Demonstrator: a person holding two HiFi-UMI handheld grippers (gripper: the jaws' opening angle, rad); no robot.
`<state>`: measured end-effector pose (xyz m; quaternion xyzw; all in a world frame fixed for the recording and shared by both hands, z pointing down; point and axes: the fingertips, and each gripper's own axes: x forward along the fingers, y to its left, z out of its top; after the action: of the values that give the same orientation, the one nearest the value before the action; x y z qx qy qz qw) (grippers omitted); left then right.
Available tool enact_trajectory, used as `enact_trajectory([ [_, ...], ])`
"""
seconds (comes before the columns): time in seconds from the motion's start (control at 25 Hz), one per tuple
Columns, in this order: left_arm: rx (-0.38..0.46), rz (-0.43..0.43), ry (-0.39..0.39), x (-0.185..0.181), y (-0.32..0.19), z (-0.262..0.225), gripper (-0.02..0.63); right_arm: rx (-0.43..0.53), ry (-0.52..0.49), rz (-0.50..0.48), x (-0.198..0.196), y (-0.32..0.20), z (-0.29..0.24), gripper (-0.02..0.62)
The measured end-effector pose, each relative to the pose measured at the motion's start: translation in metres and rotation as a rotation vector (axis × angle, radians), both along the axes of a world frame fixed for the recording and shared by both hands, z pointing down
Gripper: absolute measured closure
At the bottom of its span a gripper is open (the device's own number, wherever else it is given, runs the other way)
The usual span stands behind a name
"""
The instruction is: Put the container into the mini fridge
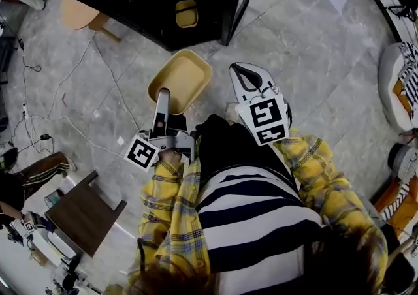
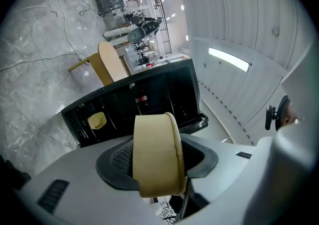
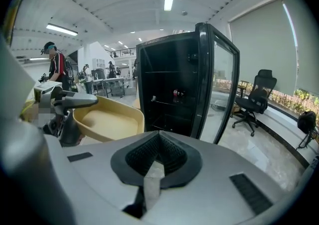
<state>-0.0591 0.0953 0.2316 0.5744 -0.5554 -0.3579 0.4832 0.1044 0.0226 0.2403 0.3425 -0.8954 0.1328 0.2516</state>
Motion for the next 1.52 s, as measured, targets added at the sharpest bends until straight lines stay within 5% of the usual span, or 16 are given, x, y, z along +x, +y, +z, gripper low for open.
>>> enact_trajectory([
  [0.76, -0.003, -0.074, 0.034, -0.041, -0.069, 0.113, 0.393, 0.010, 0.086, 0.007, -0.040, -0.055, 0.084, 0.569],
  [1.52, 0.094, -0.111, 0.100, -0.078, -0.154, 0.174, 0.393, -0.039, 0.072, 0.070, -0.096, -0.116, 0.159, 0.568],
])
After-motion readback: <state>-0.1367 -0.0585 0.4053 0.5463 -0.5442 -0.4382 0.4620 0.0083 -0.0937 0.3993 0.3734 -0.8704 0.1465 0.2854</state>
